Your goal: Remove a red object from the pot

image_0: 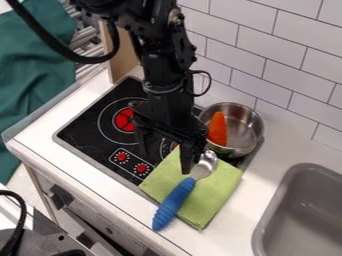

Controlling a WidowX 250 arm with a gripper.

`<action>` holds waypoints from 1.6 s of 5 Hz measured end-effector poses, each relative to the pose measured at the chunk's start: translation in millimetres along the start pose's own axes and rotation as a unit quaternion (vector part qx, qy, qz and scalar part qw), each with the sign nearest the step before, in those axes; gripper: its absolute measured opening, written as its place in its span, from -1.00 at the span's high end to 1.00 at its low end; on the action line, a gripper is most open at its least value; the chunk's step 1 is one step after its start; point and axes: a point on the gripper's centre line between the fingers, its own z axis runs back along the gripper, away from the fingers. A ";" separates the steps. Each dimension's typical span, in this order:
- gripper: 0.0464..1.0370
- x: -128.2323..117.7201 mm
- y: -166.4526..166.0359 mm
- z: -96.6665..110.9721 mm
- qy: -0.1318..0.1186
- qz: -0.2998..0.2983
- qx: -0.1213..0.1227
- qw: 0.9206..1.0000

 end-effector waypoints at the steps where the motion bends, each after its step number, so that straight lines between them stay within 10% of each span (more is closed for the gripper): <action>1: -0.93 -3.0 -0.3 -4.7 0.012 0.000 0.000 1.000; 4: -0.93 77.4 -34.0 -10.6 0.006 -0.068 0.001 0.998; 8: -0.93 102.0 -17.7 -56.1 0.040 -0.040 -0.013 0.998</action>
